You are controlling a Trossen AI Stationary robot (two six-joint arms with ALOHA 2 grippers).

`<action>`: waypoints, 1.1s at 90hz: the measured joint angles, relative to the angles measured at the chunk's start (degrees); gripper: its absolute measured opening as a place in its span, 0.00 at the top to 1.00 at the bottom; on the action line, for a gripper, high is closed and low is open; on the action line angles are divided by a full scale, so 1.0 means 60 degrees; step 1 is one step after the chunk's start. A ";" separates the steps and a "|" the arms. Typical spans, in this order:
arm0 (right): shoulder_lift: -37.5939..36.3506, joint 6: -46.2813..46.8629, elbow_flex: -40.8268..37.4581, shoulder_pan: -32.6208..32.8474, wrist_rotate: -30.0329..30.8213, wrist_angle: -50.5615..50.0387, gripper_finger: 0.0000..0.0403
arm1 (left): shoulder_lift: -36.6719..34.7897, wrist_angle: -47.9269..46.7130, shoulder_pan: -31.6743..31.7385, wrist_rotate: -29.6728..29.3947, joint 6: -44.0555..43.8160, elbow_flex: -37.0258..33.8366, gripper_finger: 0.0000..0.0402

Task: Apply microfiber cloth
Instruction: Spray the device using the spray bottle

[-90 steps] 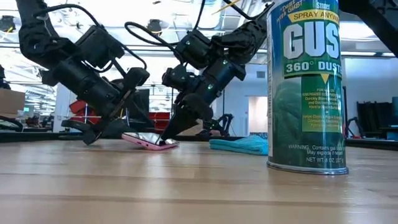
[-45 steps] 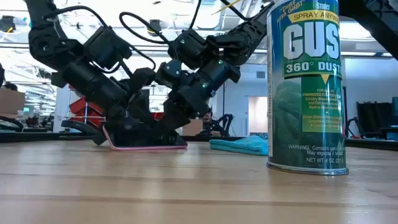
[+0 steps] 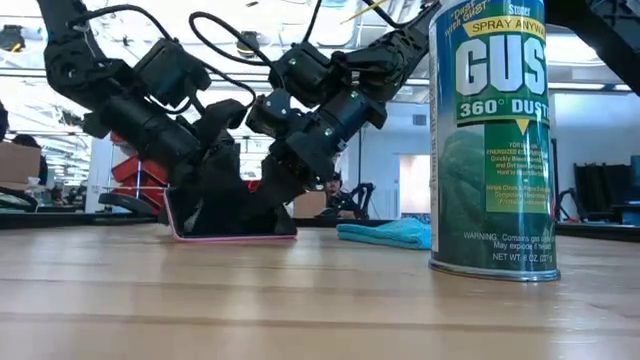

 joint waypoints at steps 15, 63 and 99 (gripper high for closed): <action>-0.0897 -0.0169 -0.0013 -0.0029 0.0608 -0.0482 1.00 | -0.1280 -0.0450 0.0082 -0.0162 0.0904 -0.0007 0.99; -0.2246 0.0267 0.0016 0.0022 0.1529 -0.1831 1.00 | -0.6101 -0.3506 0.0122 -0.1022 0.2857 0.0091 0.99; -0.2113 0.0569 0.0044 0.0018 0.1537 -0.1490 1.00 | -0.5649 -0.4519 0.0124 -0.1194 0.3461 0.1016 0.99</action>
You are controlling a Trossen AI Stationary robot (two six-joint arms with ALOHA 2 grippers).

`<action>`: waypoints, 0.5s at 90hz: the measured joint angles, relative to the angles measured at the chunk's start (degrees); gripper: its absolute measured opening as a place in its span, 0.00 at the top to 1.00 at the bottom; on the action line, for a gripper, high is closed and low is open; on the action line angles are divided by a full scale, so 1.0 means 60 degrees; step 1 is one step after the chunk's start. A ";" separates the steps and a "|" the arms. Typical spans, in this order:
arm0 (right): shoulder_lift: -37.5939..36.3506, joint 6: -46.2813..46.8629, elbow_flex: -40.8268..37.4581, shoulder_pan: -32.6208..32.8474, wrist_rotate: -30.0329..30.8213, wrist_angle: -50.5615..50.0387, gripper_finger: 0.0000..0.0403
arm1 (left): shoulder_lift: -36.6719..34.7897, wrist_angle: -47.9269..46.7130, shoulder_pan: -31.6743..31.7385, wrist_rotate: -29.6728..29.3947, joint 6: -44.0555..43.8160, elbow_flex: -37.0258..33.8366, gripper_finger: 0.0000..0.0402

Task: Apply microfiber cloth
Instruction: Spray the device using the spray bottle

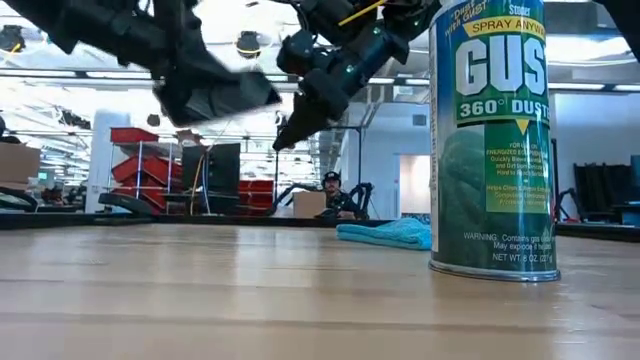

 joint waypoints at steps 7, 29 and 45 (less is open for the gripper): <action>-0.0009 -0.0015 0.0157 -0.0007 0.0005 -0.0194 1.00 | 0.0493 0.0337 -0.0075 -0.0127 -0.0042 -0.0001 0.99; 0.0013 -0.0049 0.0183 -0.0054 0.0047 -0.0640 1.00 | 0.1546 0.1165 -0.0126 -0.0163 -0.0038 0.0004 0.99; 0.0006 -0.0051 0.0187 -0.0142 0.0000 -0.0639 1.00 | 0.1551 0.1240 -0.0115 -0.0162 -0.0045 -0.0004 0.99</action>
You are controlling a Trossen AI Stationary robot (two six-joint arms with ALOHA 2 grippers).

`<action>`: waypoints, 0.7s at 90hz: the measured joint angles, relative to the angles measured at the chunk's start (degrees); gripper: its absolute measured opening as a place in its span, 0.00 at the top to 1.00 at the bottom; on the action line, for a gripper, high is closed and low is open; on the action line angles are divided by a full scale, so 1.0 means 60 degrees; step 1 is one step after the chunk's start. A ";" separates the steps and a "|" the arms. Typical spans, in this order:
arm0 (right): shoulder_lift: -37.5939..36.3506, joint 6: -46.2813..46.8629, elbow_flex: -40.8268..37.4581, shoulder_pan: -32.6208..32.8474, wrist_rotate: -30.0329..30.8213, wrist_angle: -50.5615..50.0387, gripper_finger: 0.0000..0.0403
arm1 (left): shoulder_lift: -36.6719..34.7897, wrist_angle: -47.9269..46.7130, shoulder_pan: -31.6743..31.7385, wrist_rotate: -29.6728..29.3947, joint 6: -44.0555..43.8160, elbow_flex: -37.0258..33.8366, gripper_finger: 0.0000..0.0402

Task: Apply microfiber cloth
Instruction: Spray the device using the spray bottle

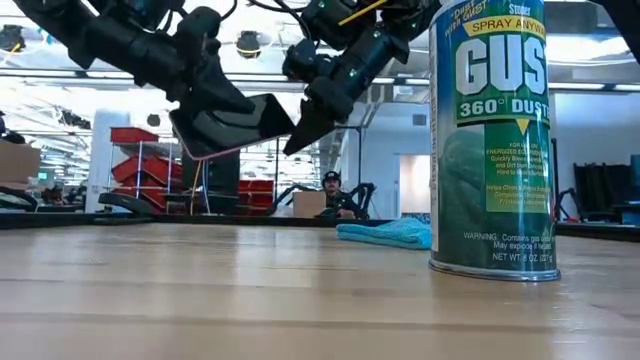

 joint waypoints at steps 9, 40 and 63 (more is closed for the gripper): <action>-0.0004 0.0002 0.0016 0.0004 -0.0014 0.0003 1.00 | 0.0000 -0.0002 0.0000 0.0023 0.0004 0.0000 0.99; -0.0015 0.0038 0.0351 -0.0040 -0.0056 -0.0644 1.00 | 0.0187 0.0172 -0.0004 0.0094 0.0004 0.0000 0.99; -0.0033 -0.0007 0.0896 -0.0055 -0.0067 -0.1814 1.00 | 0.1161 0.0875 -0.0326 0.0192 0.0223 -0.0022 0.99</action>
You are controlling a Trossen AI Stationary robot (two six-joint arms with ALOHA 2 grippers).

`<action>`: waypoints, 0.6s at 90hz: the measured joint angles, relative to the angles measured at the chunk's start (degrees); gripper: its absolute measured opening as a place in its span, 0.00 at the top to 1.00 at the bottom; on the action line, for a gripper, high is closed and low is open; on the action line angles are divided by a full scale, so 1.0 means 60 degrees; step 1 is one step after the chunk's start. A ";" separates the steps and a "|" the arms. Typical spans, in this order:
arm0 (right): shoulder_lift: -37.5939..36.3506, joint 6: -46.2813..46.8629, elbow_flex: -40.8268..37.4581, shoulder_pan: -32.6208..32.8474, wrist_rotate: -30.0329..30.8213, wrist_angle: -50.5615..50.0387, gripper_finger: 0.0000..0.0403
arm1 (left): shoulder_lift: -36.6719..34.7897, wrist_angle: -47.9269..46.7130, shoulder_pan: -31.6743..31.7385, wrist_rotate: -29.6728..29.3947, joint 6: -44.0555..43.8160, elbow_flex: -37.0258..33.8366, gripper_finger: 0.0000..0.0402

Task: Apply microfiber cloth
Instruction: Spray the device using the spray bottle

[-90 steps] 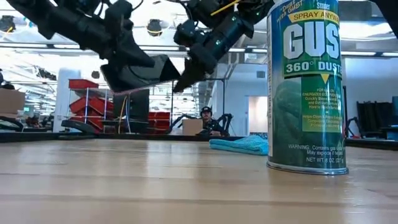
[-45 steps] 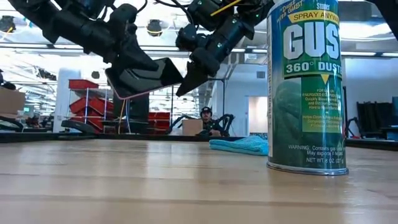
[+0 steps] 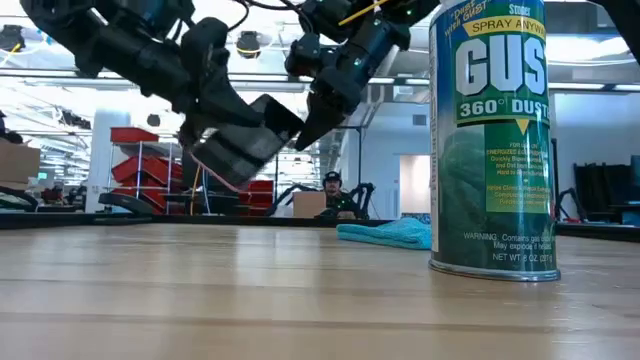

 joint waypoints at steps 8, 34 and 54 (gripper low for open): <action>-0.0032 0.0000 0.0130 -0.0007 0.0018 0.0014 1.00 | 0.0242 0.0252 -0.0024 -0.0002 0.0058 -0.0014 0.99; -0.0133 0.0113 0.0446 0.0073 -0.0543 0.3542 1.00 | 0.0931 0.1500 -0.0119 0.0139 0.0407 0.0046 0.99; -0.0040 0.0009 0.0348 0.0081 -0.0321 0.2859 1.00 | 0.0436 0.0921 -0.0123 -0.0278 0.0843 0.0017 0.99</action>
